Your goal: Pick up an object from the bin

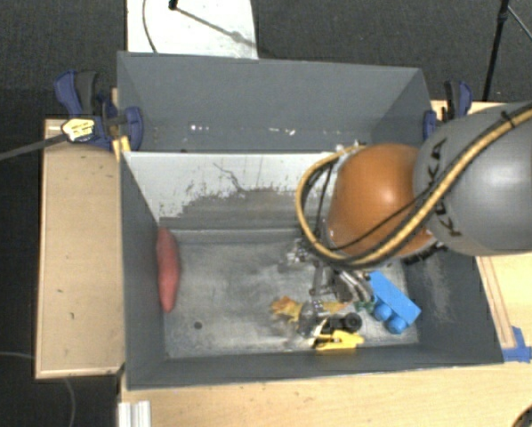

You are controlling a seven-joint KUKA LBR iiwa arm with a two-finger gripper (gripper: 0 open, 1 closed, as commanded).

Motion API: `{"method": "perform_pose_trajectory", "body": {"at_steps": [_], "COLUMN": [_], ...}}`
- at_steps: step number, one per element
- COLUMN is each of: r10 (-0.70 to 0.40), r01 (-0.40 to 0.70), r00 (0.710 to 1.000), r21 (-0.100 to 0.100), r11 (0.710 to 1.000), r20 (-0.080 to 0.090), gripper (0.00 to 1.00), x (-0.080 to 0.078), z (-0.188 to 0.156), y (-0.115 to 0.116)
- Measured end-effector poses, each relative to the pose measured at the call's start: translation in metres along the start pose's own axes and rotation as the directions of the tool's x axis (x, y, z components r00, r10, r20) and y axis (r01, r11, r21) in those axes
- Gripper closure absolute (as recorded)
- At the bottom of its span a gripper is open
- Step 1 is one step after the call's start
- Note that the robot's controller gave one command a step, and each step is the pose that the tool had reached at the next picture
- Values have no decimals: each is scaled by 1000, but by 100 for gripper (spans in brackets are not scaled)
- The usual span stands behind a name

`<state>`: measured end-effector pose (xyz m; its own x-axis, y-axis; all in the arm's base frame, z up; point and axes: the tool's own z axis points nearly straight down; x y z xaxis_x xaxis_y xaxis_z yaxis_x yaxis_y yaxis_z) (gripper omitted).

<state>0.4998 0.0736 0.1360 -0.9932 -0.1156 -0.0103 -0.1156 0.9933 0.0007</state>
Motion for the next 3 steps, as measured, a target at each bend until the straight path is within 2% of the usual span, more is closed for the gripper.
{"method": "perform_pose_trajectory", "body": {"at_steps": [1, 2, 3], "r10": [-270, -269, -226], "r01": [270, 268, 226], "r00": [963, 963, 974], "r21": [-2, -2, -2], "r11": [963, 963, 974], "r20": [-4, -4, -8], "gripper": [100, 100, 100], "x": [1, 1, -28], "z": [63, 63, -40], "y": [-71, -71, -84]}}
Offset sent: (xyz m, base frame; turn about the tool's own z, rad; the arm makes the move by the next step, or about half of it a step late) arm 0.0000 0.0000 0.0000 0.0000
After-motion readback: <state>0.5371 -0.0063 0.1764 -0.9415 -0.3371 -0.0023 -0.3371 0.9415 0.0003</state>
